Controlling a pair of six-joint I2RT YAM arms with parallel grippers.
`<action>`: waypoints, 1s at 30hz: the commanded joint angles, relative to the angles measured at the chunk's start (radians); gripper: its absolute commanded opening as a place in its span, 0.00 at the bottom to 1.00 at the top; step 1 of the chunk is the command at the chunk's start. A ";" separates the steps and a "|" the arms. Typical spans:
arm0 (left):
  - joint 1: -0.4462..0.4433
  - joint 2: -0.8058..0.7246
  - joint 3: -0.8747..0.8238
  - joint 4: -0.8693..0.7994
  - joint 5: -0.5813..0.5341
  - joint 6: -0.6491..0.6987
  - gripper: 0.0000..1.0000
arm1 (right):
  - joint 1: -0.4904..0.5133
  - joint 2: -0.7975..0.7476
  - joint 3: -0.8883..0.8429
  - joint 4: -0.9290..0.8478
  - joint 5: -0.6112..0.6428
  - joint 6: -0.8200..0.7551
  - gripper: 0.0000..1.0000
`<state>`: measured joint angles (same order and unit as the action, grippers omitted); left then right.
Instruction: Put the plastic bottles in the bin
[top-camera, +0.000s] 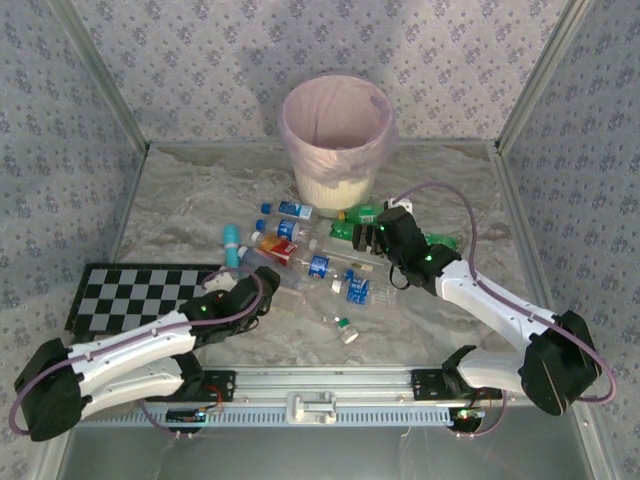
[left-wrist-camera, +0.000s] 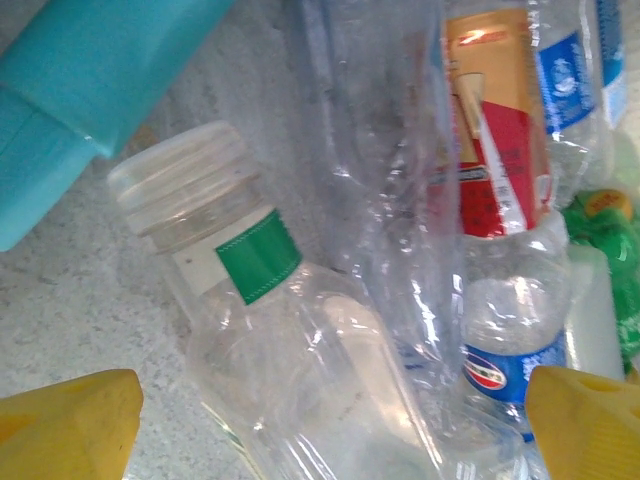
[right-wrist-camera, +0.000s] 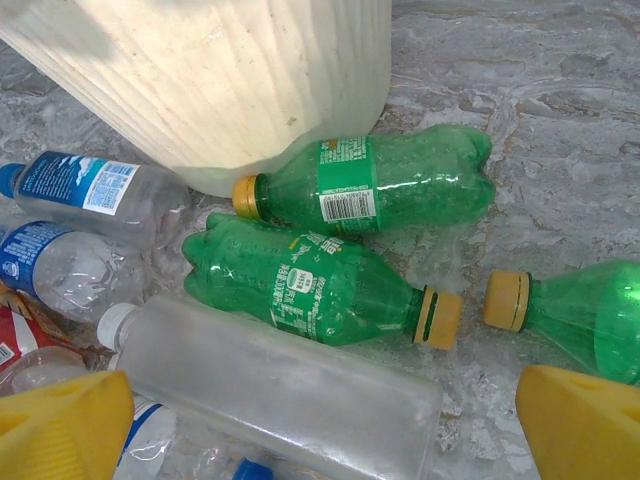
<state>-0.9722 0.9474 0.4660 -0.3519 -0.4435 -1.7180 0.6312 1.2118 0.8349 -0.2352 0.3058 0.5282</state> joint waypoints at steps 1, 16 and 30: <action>-0.010 0.040 0.029 -0.019 -0.038 -0.104 0.98 | 0.007 0.002 0.020 -0.012 0.038 0.007 1.00; -0.010 0.275 0.070 0.111 0.051 -0.130 0.97 | 0.008 -0.022 -0.003 -0.046 0.056 0.021 1.00; -0.010 0.359 0.088 0.115 0.049 -0.121 0.72 | 0.007 -0.036 -0.016 -0.056 0.073 0.023 1.00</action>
<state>-0.9775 1.2819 0.5323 -0.2291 -0.3897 -1.8084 0.6331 1.1927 0.8272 -0.2653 0.3492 0.5354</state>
